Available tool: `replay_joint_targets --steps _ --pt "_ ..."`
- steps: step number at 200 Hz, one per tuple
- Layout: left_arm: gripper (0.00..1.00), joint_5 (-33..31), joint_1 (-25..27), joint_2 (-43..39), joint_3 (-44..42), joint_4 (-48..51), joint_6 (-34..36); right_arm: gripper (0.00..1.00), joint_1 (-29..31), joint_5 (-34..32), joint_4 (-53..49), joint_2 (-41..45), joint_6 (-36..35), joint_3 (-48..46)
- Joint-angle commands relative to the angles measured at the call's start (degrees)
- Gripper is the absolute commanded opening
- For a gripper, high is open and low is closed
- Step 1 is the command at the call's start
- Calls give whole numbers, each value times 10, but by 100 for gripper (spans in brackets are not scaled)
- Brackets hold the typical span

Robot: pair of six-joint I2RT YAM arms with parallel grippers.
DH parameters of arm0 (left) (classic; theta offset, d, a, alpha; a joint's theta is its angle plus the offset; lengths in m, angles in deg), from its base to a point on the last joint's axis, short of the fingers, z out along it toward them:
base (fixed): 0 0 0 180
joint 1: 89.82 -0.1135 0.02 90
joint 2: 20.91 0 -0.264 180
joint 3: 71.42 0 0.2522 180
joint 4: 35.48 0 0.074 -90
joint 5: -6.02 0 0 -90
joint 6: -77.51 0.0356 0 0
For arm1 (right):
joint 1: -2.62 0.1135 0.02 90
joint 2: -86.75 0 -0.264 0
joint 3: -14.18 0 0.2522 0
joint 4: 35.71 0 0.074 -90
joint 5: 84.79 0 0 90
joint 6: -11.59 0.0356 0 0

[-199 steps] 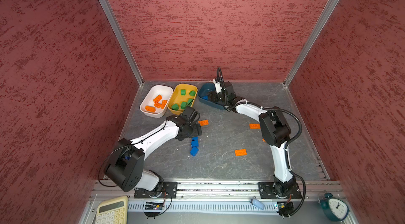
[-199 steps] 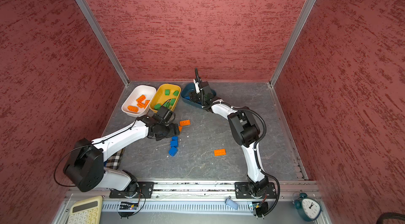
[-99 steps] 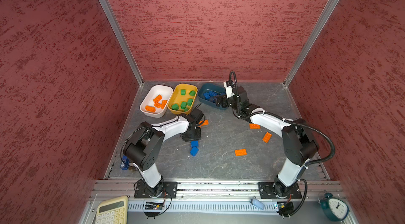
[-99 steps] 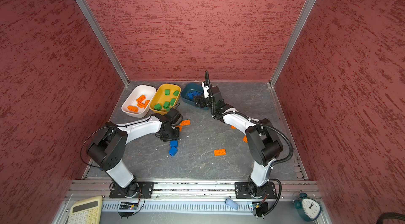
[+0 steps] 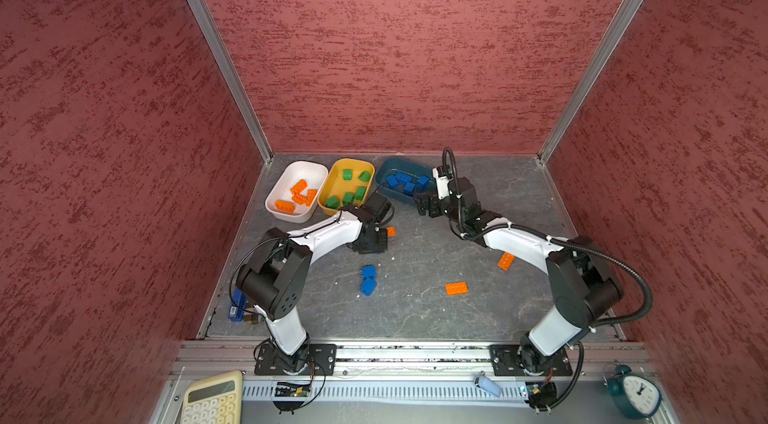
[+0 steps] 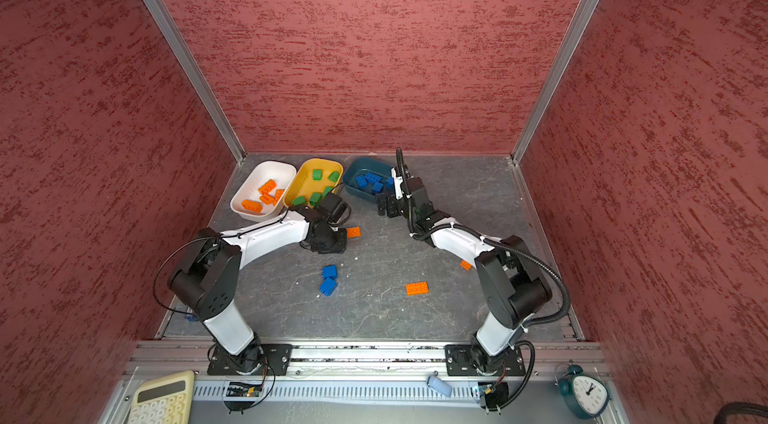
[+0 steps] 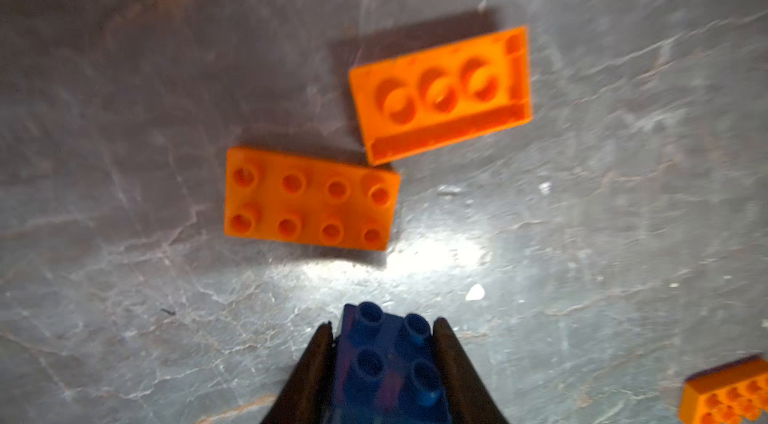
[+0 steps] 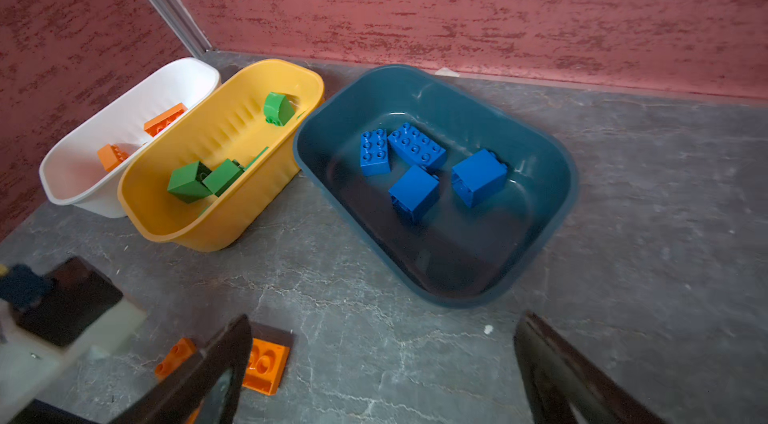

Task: Sort the legos into containers by color
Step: 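Lift a blue brick with left and carry it over the teal tub while right withdraws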

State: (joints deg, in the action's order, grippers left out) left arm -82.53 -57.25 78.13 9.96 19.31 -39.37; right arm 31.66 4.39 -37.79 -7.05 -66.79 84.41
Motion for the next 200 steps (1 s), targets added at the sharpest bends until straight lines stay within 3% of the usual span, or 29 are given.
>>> replay_joint_targets --steps 1,65,119,170,200 --pt "25 -1 -3 4 69 -40 29 99 0 -61 51 36 19 -40" --pt "25 41 -61 152 280 -108 30 99 0 -37 33 81 44 -112" --pt "29 53 -95 299 472 -74 24 99 18 77 9 78 -29 -121" --pt "44 47 -106 355 543 -39 25 97 58 105 17 43 -72 -108" --pt "60 55 -107 357 571 -10 27 94 83 150 38 25 -114 -109"
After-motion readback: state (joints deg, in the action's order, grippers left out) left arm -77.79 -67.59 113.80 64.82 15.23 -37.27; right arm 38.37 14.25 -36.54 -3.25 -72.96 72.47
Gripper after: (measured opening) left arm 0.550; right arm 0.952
